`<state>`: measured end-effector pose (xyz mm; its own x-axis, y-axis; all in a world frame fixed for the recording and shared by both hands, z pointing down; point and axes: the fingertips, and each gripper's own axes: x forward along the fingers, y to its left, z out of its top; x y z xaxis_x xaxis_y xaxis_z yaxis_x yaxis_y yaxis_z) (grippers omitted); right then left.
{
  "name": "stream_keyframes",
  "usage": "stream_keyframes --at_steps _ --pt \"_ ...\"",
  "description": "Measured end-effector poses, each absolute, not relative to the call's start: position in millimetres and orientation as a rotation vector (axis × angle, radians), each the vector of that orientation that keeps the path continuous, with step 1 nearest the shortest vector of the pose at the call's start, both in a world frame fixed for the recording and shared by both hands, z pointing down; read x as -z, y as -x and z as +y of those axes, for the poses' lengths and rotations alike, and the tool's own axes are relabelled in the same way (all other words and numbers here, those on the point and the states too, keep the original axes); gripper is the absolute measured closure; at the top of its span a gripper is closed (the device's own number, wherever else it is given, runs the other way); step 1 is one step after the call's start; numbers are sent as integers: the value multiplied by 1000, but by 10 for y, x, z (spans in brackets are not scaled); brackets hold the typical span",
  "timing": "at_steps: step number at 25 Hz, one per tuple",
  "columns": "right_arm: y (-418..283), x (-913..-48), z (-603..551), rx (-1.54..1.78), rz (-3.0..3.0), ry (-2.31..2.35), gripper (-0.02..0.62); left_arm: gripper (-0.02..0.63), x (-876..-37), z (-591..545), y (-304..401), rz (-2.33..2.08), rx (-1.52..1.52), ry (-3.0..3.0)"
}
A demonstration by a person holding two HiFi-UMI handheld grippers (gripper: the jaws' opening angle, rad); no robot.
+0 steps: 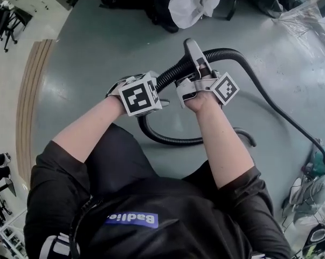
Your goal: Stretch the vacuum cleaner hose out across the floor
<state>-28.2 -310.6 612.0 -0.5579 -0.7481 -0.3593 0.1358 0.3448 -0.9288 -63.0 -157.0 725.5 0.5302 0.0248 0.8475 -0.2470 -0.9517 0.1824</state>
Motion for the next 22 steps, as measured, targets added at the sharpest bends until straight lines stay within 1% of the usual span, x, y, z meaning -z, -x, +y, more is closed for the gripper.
stream_keyframes --at_steps 7,12,13,15,16,19,22 --pt "42 -5702 -3580 1185 1693 612 499 325 -7546 -1733 1143 -436 -1237 -2515" --pt "-124 -5313 -3764 1082 1656 604 499 315 -7781 -1867 1419 -476 -1153 -2537" --pt "-123 -5291 -3770 1073 1659 607 499 319 -7784 -1896 1437 -472 -1141 -2558" --pt "-104 -5345 -3766 1072 1655 628 497 380 -7792 -1906 1487 -442 -1151 -2592" --pt "-99 -5417 -3761 1080 1652 648 495 385 -7805 -1889 1525 -426 -1163 -2597" --pt "-113 -5706 -3736 1101 1668 739 461 394 -7793 -1829 1680 -407 -1196 -2602" --pt "7 -5989 -3678 1138 1731 791 397 397 -7668 -1804 1873 -411 -1253 -2619"
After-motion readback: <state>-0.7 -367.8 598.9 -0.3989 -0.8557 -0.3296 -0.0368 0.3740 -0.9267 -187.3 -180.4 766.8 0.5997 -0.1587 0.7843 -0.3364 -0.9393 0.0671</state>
